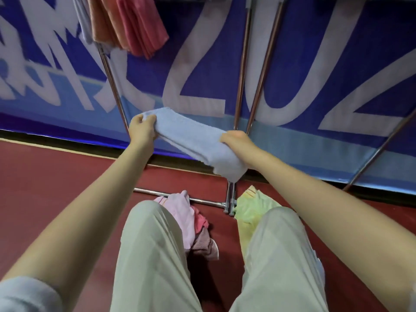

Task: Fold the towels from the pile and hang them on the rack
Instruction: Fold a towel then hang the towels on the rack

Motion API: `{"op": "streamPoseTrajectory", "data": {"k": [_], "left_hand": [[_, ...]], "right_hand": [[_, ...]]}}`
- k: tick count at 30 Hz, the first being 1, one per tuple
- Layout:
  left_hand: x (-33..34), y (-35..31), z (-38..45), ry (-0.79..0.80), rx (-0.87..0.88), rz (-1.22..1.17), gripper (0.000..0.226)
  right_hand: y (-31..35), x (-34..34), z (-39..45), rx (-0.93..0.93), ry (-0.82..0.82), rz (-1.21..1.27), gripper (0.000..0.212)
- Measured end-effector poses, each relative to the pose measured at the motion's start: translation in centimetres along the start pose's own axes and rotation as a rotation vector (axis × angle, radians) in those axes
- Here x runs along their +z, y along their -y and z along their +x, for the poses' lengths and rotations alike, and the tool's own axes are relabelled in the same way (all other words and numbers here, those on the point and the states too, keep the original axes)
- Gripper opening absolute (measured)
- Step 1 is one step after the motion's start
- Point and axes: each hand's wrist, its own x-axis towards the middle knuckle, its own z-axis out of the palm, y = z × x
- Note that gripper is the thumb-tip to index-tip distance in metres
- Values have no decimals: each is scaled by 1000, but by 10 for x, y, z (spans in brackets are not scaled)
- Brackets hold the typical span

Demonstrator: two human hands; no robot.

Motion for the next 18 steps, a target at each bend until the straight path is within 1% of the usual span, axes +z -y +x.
{"op": "streamPoseTrajectory", "data": {"k": [2, 4, 6, 9, 11, 14, 16, 18], "left_hand": [[3, -22, 10, 6, 51, 30, 24], [6, -43, 20, 20, 82, 58, 28], [9, -62, 33, 38, 104, 111, 29], [12, -83, 52, 84, 115, 184, 27], [17, -95, 64, 117, 103, 283, 33], [26, -108, 77, 151, 73, 460, 49], [33, -119, 86, 184, 98, 459, 51], [43, -135, 100, 191, 152, 345, 44]], "right_hand": [[33, -11, 10, -17, 19, -53, 21], [67, -24, 21, -73, 54, -122, 20], [102, -36, 34, -128, 38, -169, 19], [154, -54, 53, -177, 25, -226, 25], [186, -61, 70, -206, 55, -254, 29], [232, -66, 96, -211, 82, -283, 26], [258, -66, 117, -207, 71, -305, 28], [278, -66, 141, -217, 94, -334, 30]]}}
